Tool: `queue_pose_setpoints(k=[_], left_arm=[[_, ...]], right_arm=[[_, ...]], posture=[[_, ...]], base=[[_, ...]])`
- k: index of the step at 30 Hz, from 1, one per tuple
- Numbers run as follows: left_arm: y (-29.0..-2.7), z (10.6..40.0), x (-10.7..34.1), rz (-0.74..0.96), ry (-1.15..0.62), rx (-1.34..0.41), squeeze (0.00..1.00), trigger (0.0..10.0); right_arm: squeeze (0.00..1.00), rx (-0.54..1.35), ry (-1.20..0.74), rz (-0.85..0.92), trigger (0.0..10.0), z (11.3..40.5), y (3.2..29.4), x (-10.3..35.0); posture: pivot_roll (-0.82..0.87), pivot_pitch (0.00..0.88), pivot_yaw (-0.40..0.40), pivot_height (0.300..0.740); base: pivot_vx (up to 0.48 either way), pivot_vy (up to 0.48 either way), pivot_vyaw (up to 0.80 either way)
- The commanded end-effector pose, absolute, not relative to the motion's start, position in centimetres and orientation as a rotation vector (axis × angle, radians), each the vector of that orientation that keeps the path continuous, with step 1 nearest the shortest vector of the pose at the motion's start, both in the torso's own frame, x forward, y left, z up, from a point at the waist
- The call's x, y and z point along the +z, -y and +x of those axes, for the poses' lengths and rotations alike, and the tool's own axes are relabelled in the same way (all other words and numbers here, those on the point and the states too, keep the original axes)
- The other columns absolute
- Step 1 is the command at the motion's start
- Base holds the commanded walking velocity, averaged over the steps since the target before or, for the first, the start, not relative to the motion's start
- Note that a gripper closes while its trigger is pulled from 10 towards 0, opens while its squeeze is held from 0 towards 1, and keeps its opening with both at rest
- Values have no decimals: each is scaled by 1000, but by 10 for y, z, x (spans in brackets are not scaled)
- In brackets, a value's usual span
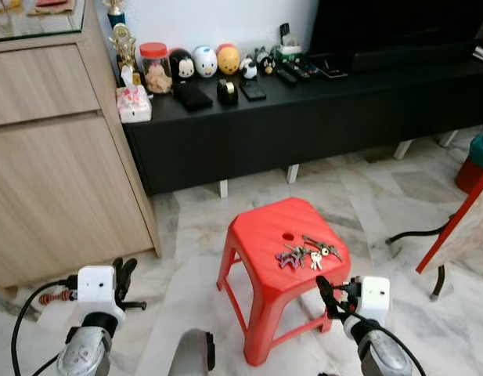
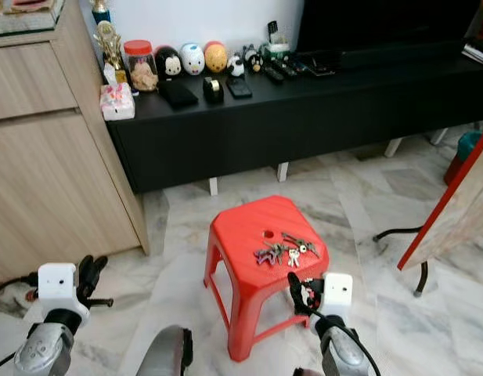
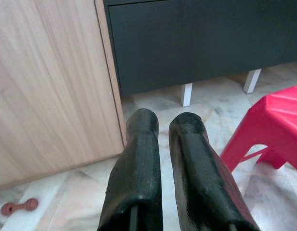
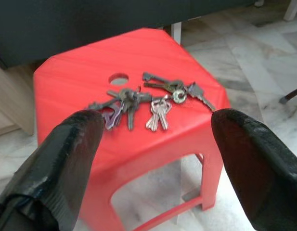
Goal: Hang keys on a hook
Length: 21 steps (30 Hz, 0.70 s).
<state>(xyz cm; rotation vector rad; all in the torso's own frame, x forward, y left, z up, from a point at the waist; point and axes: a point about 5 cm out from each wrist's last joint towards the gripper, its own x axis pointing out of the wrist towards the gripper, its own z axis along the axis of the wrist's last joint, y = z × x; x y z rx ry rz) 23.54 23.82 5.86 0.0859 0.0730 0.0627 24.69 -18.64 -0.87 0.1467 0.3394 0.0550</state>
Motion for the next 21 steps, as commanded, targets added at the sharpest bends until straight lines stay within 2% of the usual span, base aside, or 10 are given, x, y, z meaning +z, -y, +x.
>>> queue_pose_setpoints(k=[1,12,16,21], left_arm=[[-239,235,57,90,-89,60,0,10000],[-239,235,56,91,-91,58,0,10000],[-239,235,56,93,-95,58,0,10000],[-239,235,56,93,-95,56,0,10000]], right_arm=[[0,47,-335,155,10000,248,188,-8],[0,56,-329,136,10000,248,187,-7],[0,60,-329,136,10000,248,185,-8],[0,47,-338,153,10000,247,187,-9]], posture=[[166,32,-47,612],[167,34,-45,612],[165,34,-44,612],[165,36,-43,612]], base=[[285,0,0],[304,0,0],[310,0,800],[309,0,0]])
